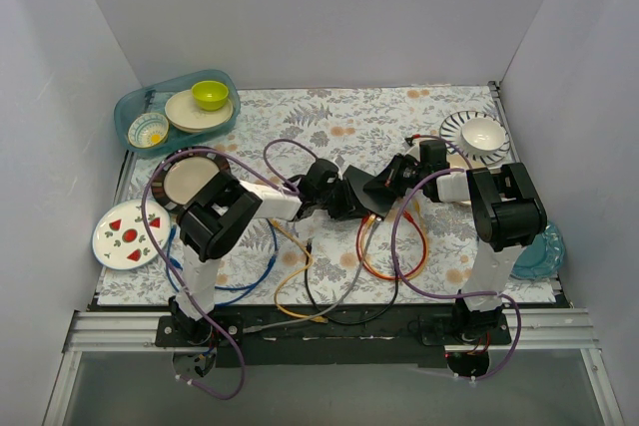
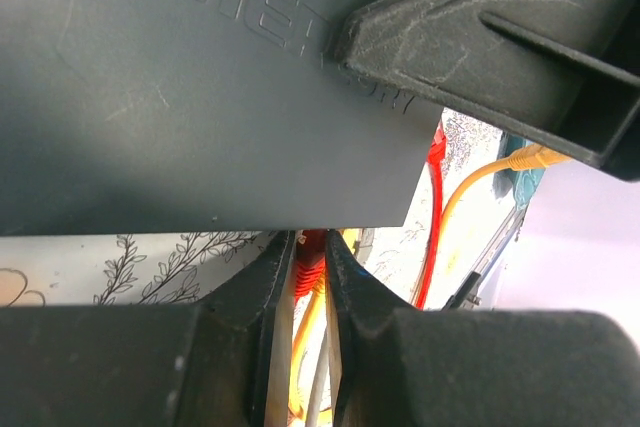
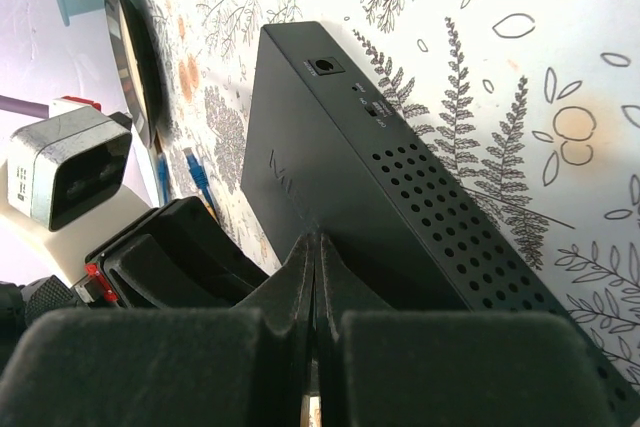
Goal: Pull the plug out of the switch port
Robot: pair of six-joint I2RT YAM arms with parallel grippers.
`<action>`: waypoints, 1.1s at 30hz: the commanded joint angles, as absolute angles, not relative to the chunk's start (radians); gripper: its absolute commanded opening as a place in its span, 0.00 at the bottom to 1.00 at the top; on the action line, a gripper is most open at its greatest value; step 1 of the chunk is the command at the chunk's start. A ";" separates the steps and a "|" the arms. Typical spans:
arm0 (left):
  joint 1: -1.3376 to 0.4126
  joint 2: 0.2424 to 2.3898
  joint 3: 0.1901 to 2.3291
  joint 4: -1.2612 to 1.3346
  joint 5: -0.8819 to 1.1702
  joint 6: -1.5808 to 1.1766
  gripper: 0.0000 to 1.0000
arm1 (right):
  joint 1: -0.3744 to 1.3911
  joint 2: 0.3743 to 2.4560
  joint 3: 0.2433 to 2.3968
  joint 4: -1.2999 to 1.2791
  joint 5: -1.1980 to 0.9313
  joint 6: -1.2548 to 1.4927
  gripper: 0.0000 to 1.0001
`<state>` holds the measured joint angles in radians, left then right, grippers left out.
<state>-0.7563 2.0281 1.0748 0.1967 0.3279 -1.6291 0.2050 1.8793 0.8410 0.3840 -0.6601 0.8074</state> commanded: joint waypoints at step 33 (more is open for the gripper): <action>-0.572 1.551 0.586 -0.344 0.022 -1.620 0.01 | 0.201 1.940 0.822 0.245 -0.569 0.727 0.01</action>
<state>-0.5915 1.5841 0.6548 -0.0223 0.2558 -1.6752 0.2047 1.8908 0.8433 0.3847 -0.6910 0.8036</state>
